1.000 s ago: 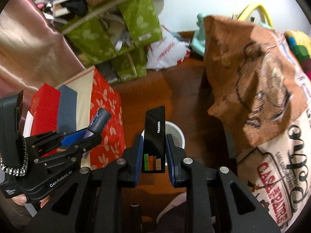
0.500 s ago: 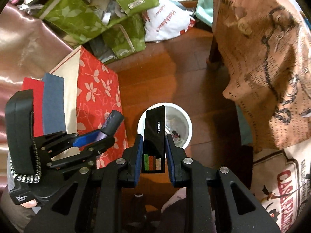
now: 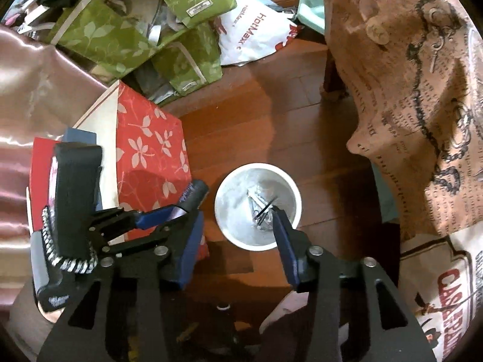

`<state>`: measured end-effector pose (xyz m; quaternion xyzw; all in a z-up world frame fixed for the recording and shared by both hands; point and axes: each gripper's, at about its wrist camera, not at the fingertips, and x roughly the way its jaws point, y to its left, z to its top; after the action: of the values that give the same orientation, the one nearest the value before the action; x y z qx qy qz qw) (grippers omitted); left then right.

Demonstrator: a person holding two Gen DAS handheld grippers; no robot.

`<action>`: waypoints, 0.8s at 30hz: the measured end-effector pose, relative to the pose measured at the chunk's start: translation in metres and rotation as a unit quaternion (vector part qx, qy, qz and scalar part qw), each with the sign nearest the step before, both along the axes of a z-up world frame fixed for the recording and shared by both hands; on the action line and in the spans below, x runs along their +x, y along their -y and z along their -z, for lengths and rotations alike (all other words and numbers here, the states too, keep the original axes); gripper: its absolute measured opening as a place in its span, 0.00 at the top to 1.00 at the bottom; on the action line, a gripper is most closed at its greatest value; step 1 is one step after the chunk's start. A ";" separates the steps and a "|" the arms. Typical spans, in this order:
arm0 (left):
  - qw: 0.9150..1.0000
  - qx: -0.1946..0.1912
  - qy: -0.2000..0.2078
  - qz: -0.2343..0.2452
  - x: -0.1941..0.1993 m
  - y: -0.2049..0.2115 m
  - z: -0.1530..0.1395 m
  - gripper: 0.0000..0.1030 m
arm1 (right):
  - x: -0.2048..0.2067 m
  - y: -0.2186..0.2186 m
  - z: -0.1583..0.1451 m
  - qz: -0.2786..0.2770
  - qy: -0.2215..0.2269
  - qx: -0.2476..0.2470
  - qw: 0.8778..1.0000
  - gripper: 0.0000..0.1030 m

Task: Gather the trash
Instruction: 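Open left tool over the bin while right tool releases the box, then move the open right tool back to the bed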

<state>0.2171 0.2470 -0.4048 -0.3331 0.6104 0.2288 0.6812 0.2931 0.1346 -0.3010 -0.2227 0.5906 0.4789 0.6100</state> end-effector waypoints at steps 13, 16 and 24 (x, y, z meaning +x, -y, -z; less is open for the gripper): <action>0.998 0.054 0.024 0.023 0.001 0.017 -0.053 0.65 | 0.027 0.058 -0.066 0.047 0.076 0.060 0.994 0.57; 0.996 0.070 0.045 0.026 -0.001 0.025 -0.078 0.65 | 0.032 0.083 -0.091 0.057 0.117 0.077 0.989 0.57; 0.987 0.128 0.090 0.033 0.001 0.055 -0.138 0.65 | 0.063 0.169 -0.159 0.121 0.222 0.117 0.960 0.57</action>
<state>0.2185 0.1921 -0.2666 -0.2418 0.5233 0.2512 0.7775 0.3562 -0.0342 -0.1419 -0.1771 0.4027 0.4055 0.8012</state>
